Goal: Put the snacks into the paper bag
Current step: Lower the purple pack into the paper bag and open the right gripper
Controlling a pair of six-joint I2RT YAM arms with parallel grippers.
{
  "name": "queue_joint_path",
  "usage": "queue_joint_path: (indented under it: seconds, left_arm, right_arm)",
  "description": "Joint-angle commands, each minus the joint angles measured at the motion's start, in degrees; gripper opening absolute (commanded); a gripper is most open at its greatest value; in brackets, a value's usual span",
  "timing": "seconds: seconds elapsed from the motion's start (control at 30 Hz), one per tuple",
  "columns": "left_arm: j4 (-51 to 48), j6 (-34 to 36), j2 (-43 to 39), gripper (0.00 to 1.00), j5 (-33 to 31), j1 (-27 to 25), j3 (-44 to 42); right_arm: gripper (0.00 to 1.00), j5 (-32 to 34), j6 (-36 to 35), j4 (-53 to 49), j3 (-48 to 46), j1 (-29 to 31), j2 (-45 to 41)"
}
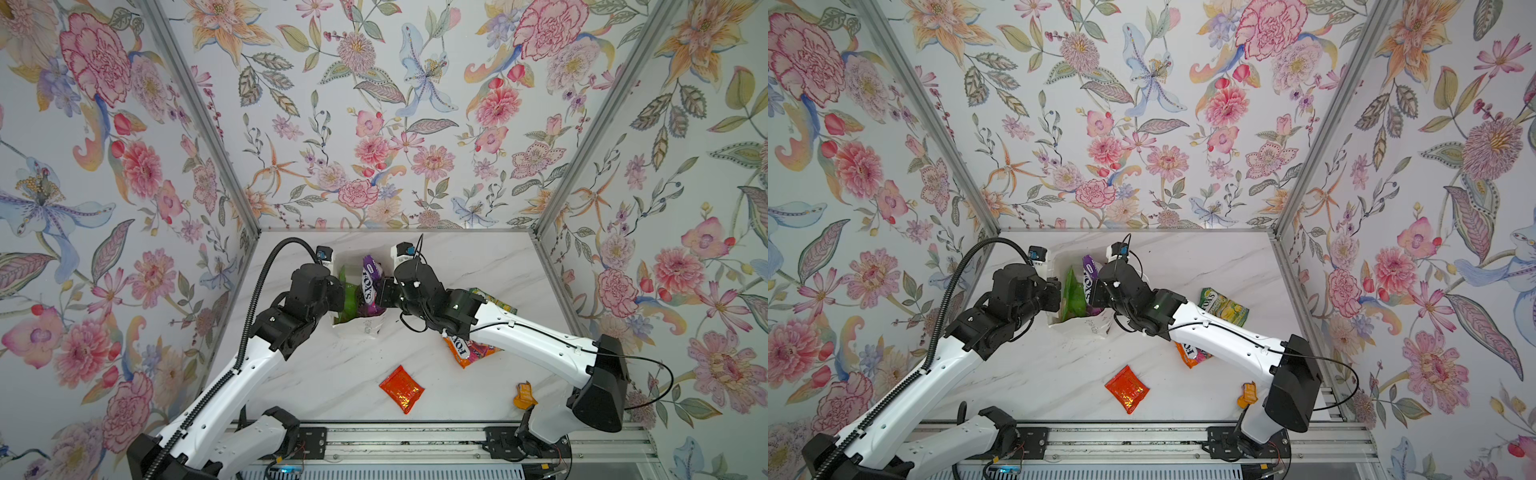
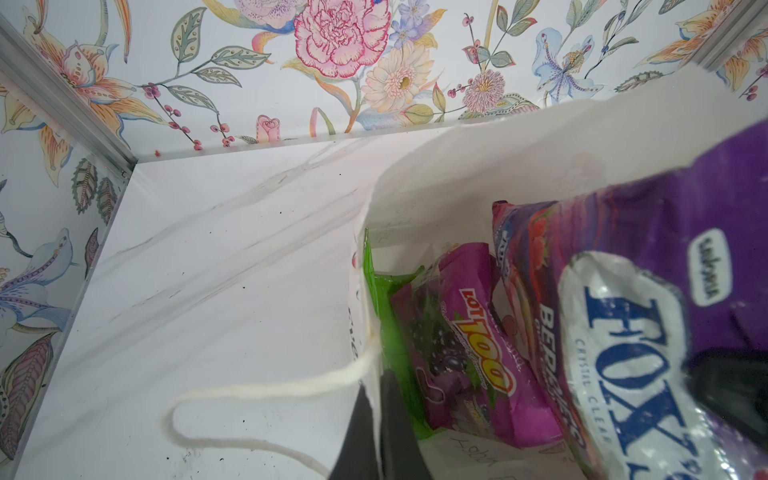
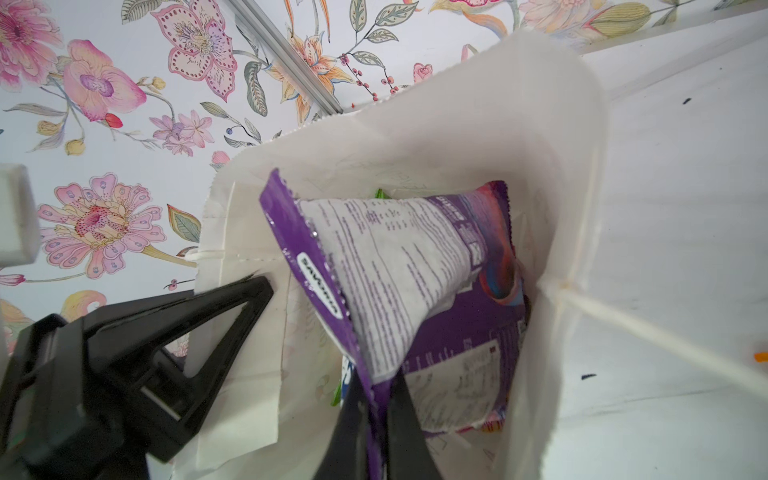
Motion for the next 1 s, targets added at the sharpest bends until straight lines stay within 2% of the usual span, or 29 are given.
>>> queue_joint_path:
  seconds: [0.0,0.13,0.53,0.83,0.97]
  left_arm:
    - [2.10,1.43,-1.14,0.00,-1.35,0.53,1.11]
    - [2.09,1.42,-1.10,0.00,-1.44,0.59,1.10]
    - [2.05,1.46,-1.30,0.00,-1.49,0.62,1.11]
    - [2.18,1.28,-0.94,0.00,-0.73,0.65,1.36]
    - [2.42,0.74,-0.50,0.00,0.61,0.58,2.28]
  right_arm:
    - [0.02,2.21,-1.00,-0.30,2.45,-0.24,0.23]
    - [0.04,1.97,-2.28,-1.72,3.99,-0.25,1.45]
    - [0.25,3.24,-2.96,-2.48,3.94,-0.65,0.49]
    - [0.28,2.74,-5.95,-4.45,6.26,-0.39,0.73]
    - [0.34,2.10,-8.10,-5.68,7.69,-0.30,0.61]
